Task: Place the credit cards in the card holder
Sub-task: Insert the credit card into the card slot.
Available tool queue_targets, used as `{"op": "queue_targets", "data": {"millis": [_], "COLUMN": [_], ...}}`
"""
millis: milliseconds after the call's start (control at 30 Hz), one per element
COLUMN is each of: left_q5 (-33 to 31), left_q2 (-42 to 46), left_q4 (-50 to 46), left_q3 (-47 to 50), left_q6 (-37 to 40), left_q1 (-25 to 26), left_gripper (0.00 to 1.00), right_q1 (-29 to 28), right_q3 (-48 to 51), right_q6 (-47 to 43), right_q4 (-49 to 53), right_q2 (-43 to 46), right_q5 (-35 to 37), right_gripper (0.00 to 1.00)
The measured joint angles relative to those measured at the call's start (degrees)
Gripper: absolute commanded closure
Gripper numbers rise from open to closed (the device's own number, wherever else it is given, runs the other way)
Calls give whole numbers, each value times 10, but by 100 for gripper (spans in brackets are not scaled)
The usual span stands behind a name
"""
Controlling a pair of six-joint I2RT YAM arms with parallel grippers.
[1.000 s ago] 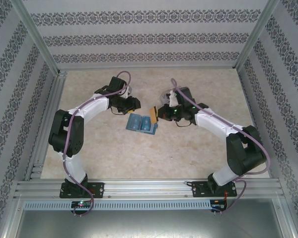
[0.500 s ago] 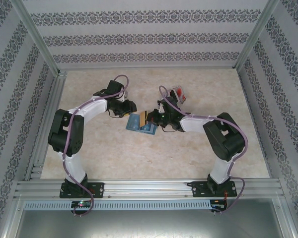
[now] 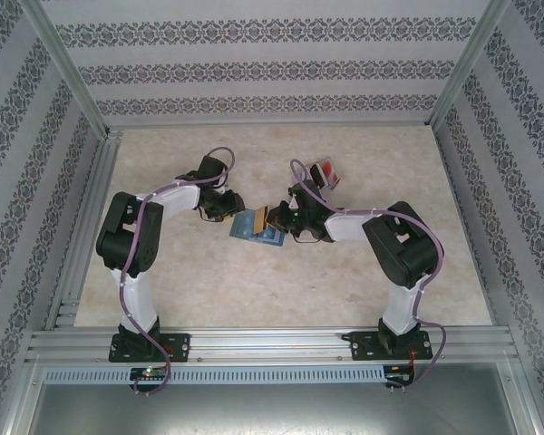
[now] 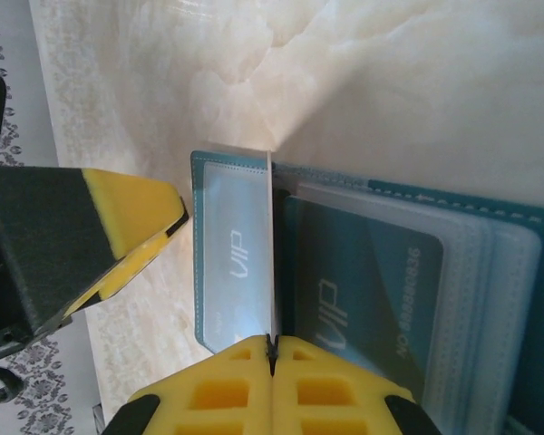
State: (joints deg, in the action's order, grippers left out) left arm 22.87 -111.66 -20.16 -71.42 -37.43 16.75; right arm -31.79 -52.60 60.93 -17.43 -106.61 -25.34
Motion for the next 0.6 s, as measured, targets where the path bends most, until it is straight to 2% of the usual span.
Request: {"op": "queue_targets", "data": {"millis": [600], "left_q5": [10], "left_q2": [15], "left_q4": [53], "left_q3": [45], "left_q6": [-19], "left_q1": [-4], "left_gripper": [62], "right_q1": [-11], "right_q3": [31], "right_q6": [19], "right_q4": [23], "right_q2": [38], "right_q5": [14], "right_gripper": [94]}}
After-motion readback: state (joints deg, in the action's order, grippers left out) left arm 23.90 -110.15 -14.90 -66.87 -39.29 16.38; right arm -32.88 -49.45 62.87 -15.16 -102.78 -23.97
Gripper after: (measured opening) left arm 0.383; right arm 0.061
